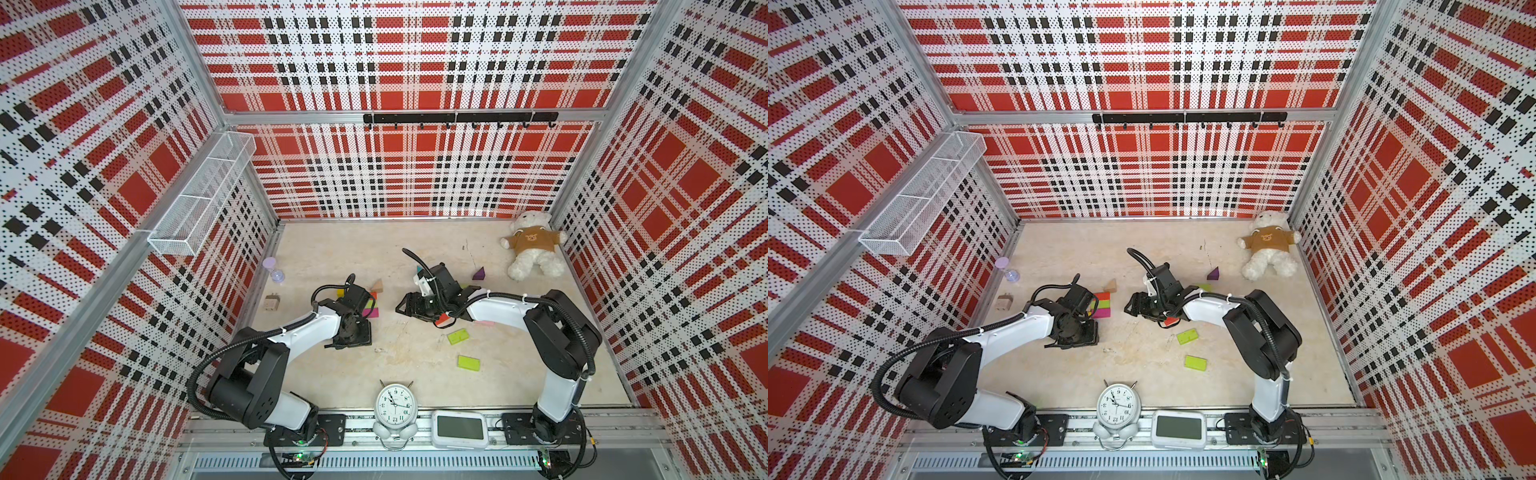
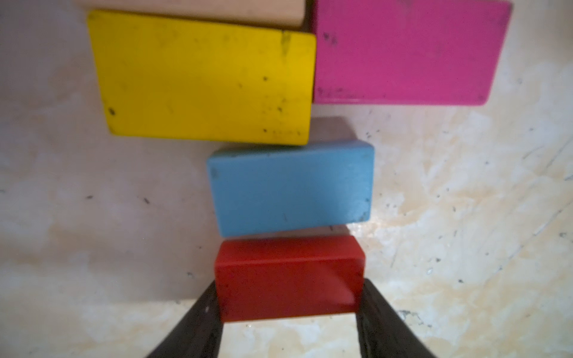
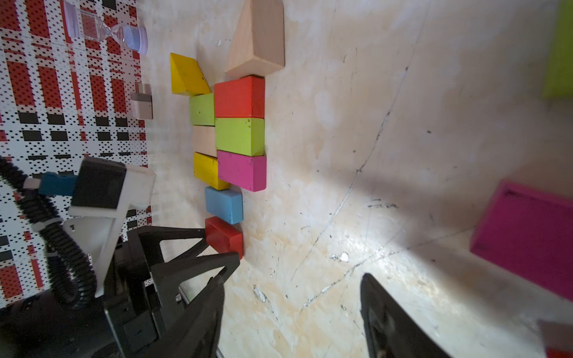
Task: Assemble a carrot with building blocks
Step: Assemble the building block at the center of the board.
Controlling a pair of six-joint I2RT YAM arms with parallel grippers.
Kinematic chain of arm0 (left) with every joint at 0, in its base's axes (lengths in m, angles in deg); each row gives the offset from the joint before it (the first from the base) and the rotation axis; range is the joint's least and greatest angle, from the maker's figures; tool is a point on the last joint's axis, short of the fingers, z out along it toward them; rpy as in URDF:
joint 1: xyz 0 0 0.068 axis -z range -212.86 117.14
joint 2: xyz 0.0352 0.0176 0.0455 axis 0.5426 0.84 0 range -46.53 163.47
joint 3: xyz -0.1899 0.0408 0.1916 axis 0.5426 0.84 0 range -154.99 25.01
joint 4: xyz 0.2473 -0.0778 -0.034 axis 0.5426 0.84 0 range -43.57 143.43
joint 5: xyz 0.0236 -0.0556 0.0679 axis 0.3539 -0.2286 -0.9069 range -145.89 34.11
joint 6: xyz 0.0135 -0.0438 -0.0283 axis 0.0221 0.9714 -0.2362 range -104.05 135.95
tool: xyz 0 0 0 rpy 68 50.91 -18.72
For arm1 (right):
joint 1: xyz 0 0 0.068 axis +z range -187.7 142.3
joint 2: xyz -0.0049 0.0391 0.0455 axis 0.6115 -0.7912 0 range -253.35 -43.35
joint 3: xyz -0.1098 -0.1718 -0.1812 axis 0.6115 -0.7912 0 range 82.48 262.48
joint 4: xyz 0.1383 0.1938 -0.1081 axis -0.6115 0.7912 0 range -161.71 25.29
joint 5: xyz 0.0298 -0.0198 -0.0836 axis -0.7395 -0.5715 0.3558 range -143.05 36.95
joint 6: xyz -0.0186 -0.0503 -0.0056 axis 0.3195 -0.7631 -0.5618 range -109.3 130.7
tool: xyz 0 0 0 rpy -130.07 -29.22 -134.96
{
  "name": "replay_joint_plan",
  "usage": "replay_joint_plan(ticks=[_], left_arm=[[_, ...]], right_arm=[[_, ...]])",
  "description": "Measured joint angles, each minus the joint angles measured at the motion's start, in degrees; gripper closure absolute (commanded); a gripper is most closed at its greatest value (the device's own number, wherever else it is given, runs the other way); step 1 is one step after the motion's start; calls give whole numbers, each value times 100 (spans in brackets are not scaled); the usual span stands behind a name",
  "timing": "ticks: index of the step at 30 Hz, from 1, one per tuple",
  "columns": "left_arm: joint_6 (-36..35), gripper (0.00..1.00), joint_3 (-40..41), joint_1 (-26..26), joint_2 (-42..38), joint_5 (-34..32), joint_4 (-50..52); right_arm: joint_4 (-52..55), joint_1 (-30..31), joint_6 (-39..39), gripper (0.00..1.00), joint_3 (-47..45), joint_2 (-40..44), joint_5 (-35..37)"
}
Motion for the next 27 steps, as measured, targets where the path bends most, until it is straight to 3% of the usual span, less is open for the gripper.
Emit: replay_joint_plan(ticks=[27], left_arm=[[-195,40,-256,-164,278,52,17]], right_arm=[[-92,0,107,30,33,-144,-96]])
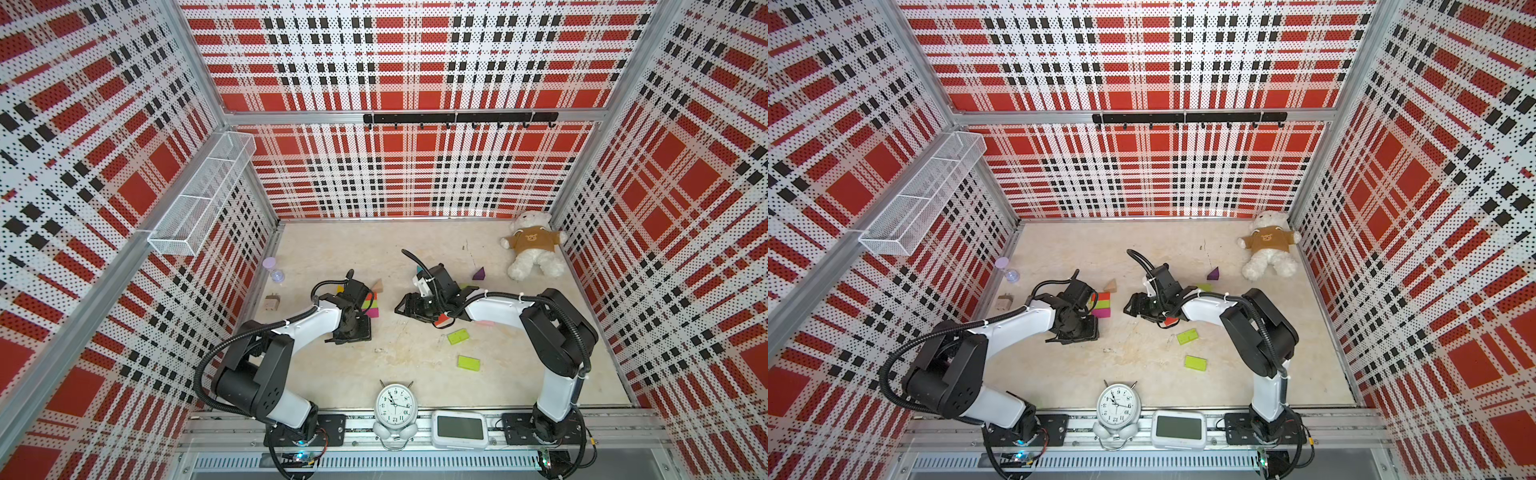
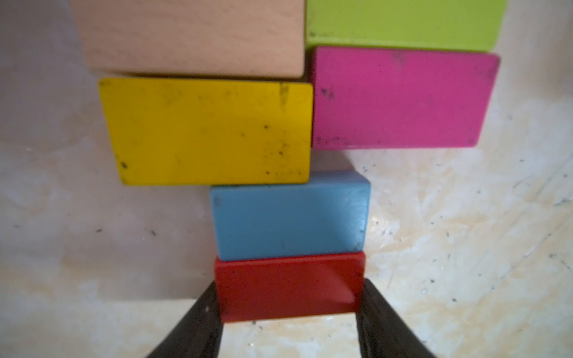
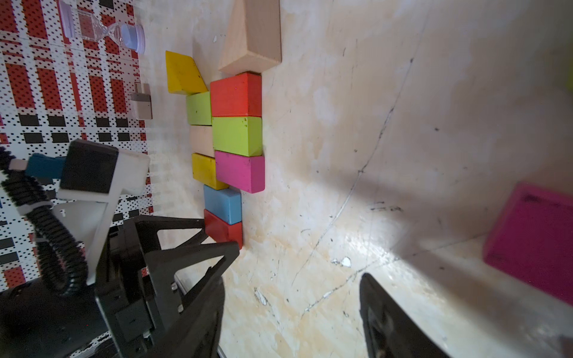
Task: Assemble a carrot with building blocks
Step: Assemble the building block at the center of the board.
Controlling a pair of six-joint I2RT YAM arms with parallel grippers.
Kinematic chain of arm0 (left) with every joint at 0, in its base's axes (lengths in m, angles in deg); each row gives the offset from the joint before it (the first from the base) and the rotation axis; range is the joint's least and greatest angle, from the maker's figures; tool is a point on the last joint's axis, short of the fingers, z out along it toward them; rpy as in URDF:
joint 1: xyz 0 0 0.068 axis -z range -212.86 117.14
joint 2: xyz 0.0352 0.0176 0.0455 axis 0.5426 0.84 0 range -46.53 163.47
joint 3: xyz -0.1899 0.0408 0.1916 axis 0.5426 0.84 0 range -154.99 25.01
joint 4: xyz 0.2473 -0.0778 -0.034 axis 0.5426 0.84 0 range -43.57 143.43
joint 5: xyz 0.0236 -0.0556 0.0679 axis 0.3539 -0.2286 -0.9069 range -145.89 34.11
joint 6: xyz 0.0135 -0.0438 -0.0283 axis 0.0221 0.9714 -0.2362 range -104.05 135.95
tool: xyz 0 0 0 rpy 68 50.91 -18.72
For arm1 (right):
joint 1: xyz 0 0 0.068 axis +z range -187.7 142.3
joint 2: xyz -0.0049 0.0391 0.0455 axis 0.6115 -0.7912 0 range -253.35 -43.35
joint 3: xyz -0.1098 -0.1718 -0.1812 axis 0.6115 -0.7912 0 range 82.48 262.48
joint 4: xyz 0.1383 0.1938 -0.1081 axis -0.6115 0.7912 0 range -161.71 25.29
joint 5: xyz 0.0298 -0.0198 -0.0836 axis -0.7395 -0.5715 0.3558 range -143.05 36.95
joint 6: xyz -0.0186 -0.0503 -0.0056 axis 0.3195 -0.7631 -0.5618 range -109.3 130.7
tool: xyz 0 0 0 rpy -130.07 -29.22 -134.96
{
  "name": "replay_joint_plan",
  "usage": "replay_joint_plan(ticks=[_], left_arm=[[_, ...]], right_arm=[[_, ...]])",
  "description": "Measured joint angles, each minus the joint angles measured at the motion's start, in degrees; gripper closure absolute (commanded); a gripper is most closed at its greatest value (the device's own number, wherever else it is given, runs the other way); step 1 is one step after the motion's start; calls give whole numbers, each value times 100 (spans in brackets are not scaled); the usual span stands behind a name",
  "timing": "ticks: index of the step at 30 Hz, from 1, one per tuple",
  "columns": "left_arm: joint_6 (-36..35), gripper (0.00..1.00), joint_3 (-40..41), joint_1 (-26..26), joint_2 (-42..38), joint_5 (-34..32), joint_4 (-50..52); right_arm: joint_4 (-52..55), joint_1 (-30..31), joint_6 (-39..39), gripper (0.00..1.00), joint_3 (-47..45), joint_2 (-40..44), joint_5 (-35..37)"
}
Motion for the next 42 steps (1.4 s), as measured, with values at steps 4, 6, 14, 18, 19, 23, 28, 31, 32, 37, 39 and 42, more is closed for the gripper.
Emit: replay_joint_plan(ticks=[4,6,14,18,19,23,28,31,32,37,39,42], left_arm=[[-9,40,-48,-4,42,-2,26],[-11,40,-63,-7,57,-2,37],[-15,39,-76,-17,72,4,44],[-22,39,-81,-28,74,17,46],[-31,39,-81,-33,74,22,46],[-37,39,-85,-42,81,20,39],[-39,38,-87,-42,83,22,39],[-46,38,-105,-44,98,22,50],[-48,37,-107,-44,103,24,55],[-55,26,-107,-44,109,22,33],[-55,20,-107,-48,109,22,7],[-48,14,-107,-50,94,26,-22]], right_arm=[[0,0,24,30,4,-39,-11],[0,0,35,30,7,-61,-13],[-28,0,42,30,72,-111,-17],[-42,0,42,30,76,-111,-20],[-46,0,42,30,76,-111,-20],[-44,0,46,30,76,-111,-22],[-46,0,63,30,76,-111,-24],[-46,0,66,30,76,-111,-24],[-46,0,66,30,76,-111,-26],[-57,0,83,30,76,-111,-28],[-63,0,83,30,76,-111,-28],[-76,0,83,30,76,-111,-28]])
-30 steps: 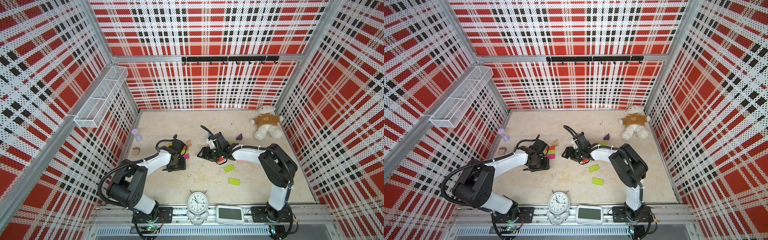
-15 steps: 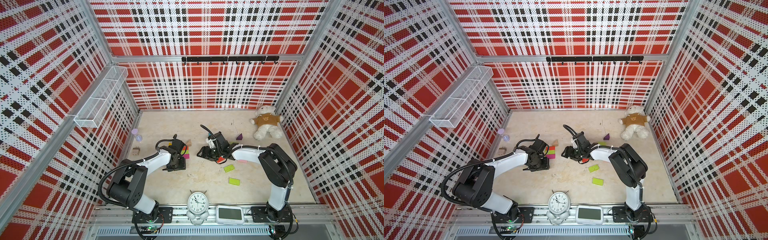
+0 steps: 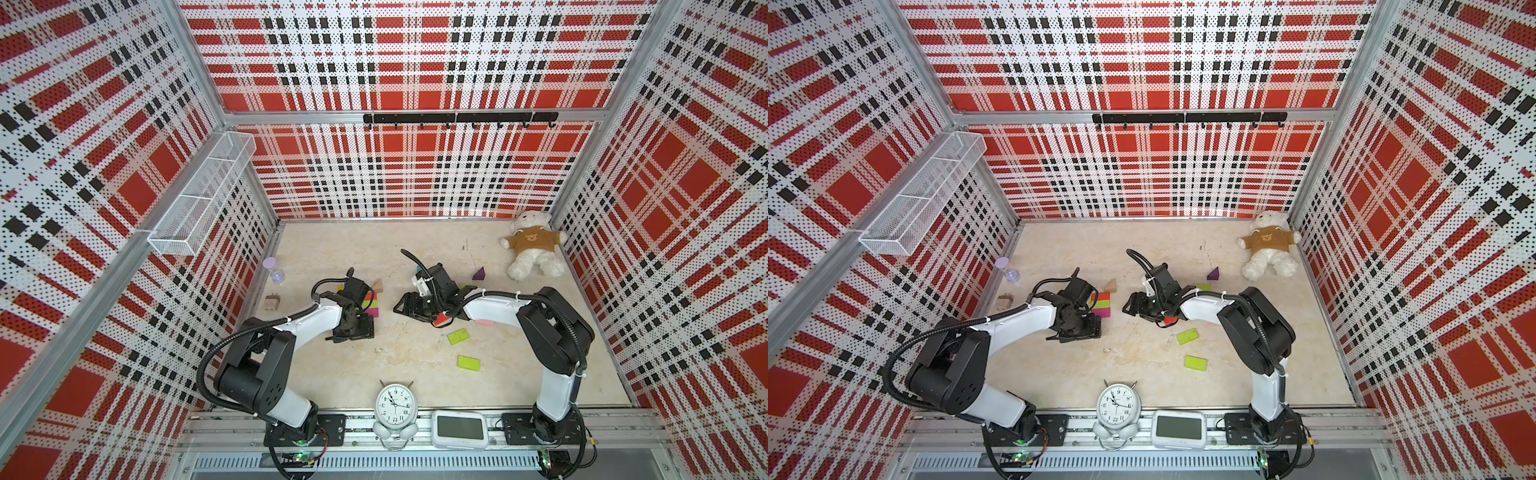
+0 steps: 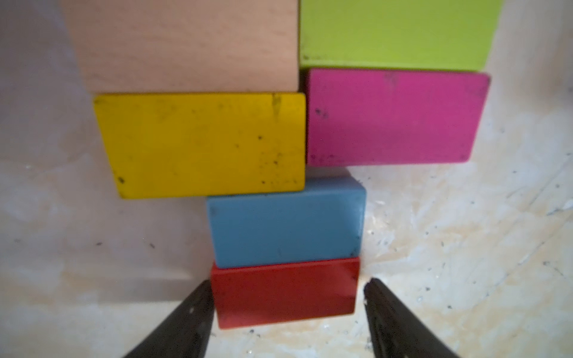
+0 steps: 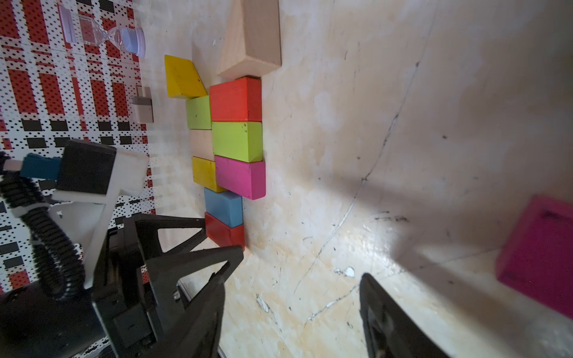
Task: Assemble a carrot with building blocks
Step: Assemble the building block at the center of the board.
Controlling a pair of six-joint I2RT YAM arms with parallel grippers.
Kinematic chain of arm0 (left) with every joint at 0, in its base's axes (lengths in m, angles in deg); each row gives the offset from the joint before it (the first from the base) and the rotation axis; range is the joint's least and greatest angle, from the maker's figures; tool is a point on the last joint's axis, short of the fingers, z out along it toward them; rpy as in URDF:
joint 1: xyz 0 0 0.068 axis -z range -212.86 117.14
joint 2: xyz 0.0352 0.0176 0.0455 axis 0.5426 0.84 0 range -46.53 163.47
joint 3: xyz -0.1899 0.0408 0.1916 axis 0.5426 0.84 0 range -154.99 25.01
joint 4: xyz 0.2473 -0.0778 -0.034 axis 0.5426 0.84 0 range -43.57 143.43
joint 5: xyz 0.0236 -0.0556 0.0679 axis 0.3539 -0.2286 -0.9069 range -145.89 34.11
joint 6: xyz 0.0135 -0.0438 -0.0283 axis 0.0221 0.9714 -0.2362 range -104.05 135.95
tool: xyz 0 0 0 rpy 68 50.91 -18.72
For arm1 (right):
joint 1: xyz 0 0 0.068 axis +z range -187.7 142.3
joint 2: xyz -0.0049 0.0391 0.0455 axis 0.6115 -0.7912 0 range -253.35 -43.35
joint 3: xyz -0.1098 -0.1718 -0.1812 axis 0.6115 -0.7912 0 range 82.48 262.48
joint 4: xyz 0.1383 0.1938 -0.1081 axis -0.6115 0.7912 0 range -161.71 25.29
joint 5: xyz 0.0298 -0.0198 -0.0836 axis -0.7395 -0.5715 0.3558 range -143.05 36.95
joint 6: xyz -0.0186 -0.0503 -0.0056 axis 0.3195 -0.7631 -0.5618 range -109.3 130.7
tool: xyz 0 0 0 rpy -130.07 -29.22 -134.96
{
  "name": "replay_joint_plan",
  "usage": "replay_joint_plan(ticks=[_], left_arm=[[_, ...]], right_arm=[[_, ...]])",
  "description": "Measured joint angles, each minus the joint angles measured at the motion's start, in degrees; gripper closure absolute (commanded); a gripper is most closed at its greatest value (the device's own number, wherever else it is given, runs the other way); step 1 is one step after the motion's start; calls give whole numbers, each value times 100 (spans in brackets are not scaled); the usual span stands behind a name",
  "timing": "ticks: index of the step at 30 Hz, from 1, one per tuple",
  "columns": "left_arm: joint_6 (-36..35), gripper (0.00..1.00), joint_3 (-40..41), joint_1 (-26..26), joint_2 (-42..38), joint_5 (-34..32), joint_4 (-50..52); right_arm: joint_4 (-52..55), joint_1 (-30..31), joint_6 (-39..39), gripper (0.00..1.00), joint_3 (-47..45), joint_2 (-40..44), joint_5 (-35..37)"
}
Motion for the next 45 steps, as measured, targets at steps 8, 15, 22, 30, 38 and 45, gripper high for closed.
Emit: replay_joint_plan(ticks=[8,15,22,30,38,45], left_arm=[[125,6,2,-20,-319,7,76],[262,3,-149,-33,-1276,-85,634],[319,0,-647,-476,-2664,-601,809],[66,1,-52,-1075,-3611,-1436,-780],[-527,1,321,-1220,-3003,-2061,-1961],[-649,1,-195,-1043,-1967,-1633,-2146]], right_arm=[[7,0,0,30,0,4,2],[483,-11,-199,29,31,485,133],[1388,-315,-1250,16,356,1740,1084],[1373,-1495,-2608,0,-273,3047,3189],[859,-2610,-2898,0,-1521,3574,4297],[688,-2656,-2911,0,-1606,3593,4172]])
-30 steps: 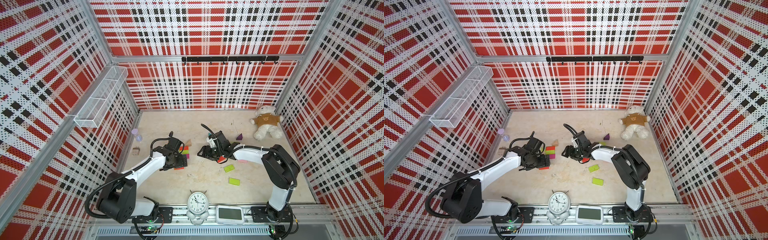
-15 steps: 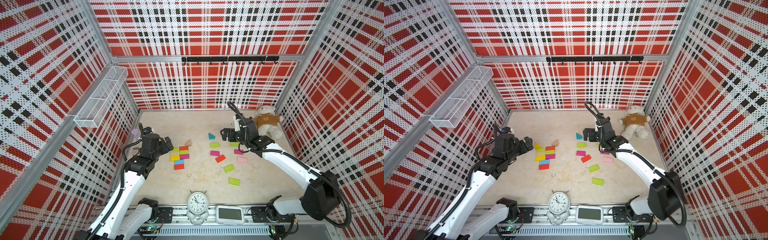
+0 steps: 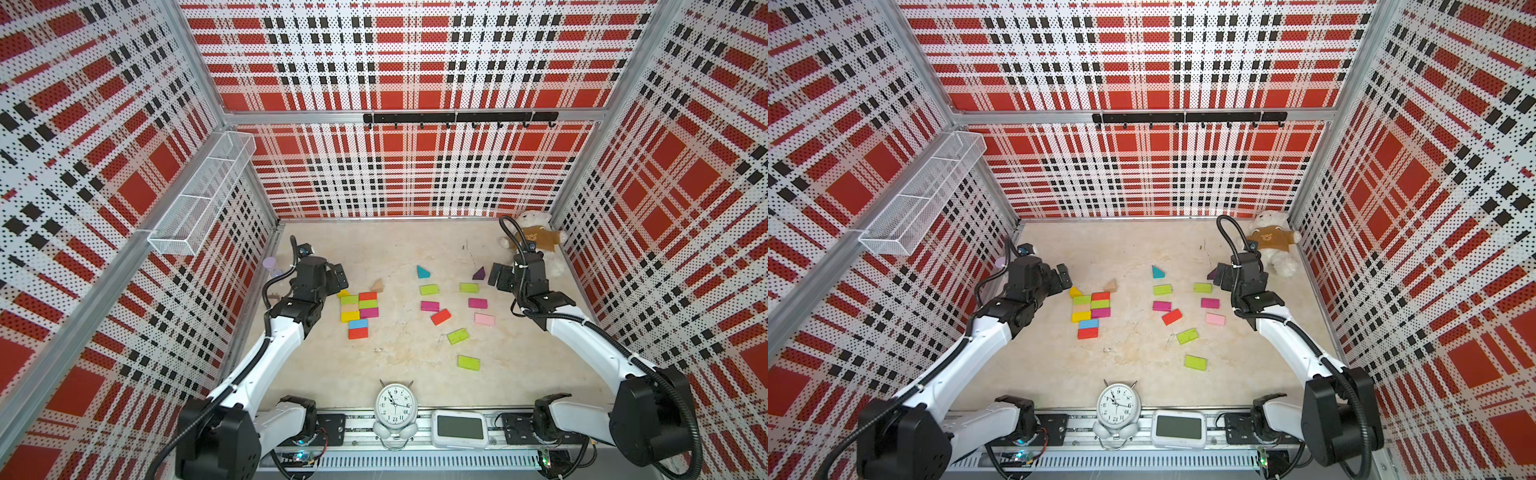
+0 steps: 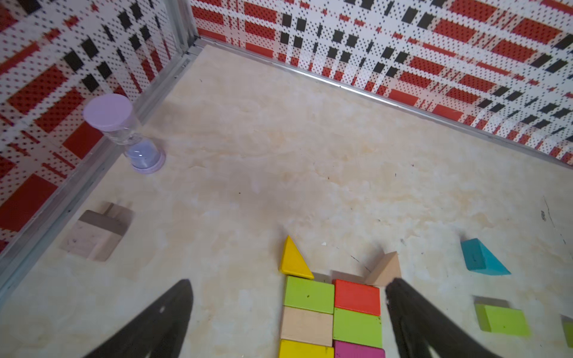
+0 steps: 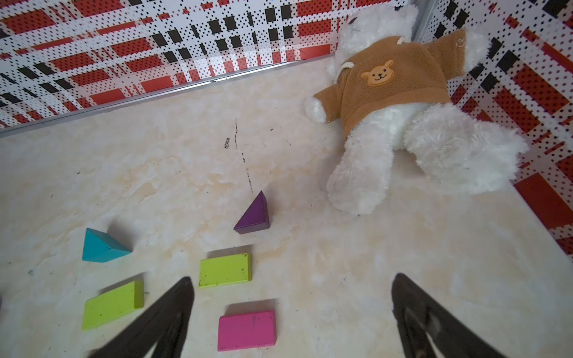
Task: Assemble a carrot with building blocks
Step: Assemble the building block at the center of the board, then pick up the building block from the center of the board.
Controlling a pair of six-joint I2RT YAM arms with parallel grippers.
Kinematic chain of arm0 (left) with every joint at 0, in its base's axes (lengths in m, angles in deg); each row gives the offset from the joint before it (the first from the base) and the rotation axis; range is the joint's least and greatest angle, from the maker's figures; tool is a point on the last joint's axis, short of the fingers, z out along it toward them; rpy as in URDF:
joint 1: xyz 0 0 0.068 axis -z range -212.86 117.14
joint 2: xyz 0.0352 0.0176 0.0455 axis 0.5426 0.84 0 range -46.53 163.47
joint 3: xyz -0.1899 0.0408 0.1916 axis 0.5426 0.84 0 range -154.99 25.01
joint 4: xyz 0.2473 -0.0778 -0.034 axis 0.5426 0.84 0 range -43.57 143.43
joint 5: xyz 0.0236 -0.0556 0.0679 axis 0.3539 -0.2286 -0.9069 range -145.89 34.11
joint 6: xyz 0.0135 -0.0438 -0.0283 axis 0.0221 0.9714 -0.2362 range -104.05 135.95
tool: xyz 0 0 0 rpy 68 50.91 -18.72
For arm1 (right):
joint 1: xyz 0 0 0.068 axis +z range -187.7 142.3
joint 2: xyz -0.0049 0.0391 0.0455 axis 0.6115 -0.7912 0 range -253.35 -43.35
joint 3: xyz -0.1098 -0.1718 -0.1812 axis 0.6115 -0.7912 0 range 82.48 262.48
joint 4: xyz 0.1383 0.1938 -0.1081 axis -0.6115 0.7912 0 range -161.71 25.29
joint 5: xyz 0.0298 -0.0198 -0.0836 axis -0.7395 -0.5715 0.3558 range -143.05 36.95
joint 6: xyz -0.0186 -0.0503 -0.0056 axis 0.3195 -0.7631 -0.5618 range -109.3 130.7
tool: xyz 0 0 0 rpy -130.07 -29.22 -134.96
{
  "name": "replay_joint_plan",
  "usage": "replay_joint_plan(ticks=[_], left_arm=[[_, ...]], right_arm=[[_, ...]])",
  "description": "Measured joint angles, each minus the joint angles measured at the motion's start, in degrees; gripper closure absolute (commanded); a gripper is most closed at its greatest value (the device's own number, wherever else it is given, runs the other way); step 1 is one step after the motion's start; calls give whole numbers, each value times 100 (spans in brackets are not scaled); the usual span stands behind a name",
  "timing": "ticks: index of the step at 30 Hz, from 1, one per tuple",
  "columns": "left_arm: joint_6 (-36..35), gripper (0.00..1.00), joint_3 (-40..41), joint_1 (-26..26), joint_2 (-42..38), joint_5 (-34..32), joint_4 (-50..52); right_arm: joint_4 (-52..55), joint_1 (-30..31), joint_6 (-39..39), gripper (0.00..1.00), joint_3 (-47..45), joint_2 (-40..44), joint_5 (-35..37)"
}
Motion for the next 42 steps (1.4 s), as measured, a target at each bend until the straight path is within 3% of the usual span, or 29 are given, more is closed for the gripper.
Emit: replay_joint_plan(ticks=[8,15,21,29,34,42], left_arm=[[-149,1,-1368,1150,1473,146,7],[-122,1,-2090,1327,2162,328,122],[-59,1,-2568,1134,2553,658,227],[103,1,-2826,304,2616,1231,334],[184,1,-2830,-131,2616,1484,350],[229,1,-2830,-393,2614,1851,348]], right_arm=[[96,0,28,2,208,-542,-745],[234,116,195,4,605,-1167,-1436],[529,769,234,4,1578,-2273,-1523],[1093,1602,415,3,2957,-3571,-1445],[1469,1930,531,3,3630,-4249,-1388],[2107,2144,688,7,4162,-4798,-1222]])
